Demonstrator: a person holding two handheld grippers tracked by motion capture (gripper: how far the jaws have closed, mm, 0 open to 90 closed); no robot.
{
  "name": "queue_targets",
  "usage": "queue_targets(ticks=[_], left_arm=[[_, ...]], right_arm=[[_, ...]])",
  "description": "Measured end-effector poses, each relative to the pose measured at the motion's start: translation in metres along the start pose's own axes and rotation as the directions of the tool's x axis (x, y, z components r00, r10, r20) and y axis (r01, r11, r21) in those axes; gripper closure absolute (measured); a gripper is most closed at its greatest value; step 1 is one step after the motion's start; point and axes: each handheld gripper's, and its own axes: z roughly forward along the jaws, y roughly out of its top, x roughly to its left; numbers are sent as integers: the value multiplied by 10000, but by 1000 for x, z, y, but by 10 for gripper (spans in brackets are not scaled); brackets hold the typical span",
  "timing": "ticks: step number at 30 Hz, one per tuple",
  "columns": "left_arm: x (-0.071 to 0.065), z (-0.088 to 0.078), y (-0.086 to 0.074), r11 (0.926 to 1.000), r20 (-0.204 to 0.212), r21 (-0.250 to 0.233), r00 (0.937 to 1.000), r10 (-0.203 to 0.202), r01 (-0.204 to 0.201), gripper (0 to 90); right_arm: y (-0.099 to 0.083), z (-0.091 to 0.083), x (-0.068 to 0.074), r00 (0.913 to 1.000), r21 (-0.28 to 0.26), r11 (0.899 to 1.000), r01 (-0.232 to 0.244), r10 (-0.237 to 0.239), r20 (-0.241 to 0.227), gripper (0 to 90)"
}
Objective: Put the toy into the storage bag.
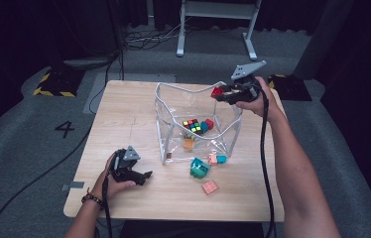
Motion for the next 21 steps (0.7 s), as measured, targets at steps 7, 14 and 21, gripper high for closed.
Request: queue_targets(ticks=[7, 14, 21], left_arm=[[0, 0, 0, 10000, -26, 7, 10000, 44, -44, 69], [0, 0, 0, 10000, -32, 9, 10000, 42, -42, 69], [0, 0, 0, 10000, -28, -7, 10000, 25, -25, 69]], right_arm=[[5, 14, 4, 9989, 860, 9954, 416, -397, -235, 592], [12, 28, 10, 9966, 1478, 9862, 747, -689, -445, 592], [15, 36, 11, 9934, 2371, 9650, 1122, -1031, -503, 592]])
